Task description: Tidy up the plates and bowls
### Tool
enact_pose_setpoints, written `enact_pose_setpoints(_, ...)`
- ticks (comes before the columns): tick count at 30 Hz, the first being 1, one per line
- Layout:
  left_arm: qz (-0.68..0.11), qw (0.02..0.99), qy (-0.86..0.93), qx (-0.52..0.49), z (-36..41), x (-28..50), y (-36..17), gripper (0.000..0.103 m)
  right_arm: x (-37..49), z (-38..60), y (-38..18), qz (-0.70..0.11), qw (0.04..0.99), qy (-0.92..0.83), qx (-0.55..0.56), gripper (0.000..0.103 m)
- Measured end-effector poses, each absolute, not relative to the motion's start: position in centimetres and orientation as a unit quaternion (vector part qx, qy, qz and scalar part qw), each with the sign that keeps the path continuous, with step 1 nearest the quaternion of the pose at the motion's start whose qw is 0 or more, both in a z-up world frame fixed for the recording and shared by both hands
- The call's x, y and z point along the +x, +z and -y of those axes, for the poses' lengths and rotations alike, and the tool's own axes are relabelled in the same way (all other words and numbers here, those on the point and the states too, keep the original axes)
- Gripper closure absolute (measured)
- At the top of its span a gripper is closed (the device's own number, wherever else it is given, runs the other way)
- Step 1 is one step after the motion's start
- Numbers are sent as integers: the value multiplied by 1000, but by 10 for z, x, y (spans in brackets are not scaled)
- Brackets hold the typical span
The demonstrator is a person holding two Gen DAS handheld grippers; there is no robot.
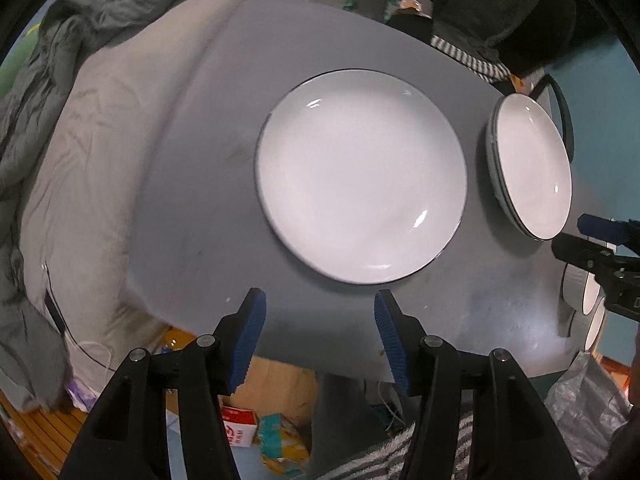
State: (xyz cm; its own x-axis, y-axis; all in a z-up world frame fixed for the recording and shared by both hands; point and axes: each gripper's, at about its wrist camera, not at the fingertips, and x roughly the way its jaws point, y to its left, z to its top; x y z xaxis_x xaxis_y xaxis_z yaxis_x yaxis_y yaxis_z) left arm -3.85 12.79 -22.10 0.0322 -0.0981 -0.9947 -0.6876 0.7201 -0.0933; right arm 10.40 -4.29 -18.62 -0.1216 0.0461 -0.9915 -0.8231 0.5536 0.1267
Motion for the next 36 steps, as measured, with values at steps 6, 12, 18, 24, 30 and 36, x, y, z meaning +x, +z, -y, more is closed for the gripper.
enact_pose_setpoints(6,-635,649,251,-334,-136,-66,-222,39,87,31,-197,-655,576,379,-311,35)
enact_pose_setpoints(12,-618,645,261,-365,-143,-76,-231,31,81,20,-207,-665,565,390,-293,35)
enact_pose_setpoints(18,-619,639,265,-371,-158,-75,-242,31,85,5,-223,-677,564,391,-265,35)
enact_pose_setpoints(24,-623,633,260,-379,-170,-65,-256,31,89,-12,-235,-676,560,397,-266,35)
enact_pose_setpoints(30,-628,637,261,-364,-184,-51,-267,31,94,-23,-246,-674,561,400,-266,35)
enact_pose_setpoints(36,-626,642,261,-358,-196,-43,-275,31,100,-32,-259,-689,549,398,-255,34)
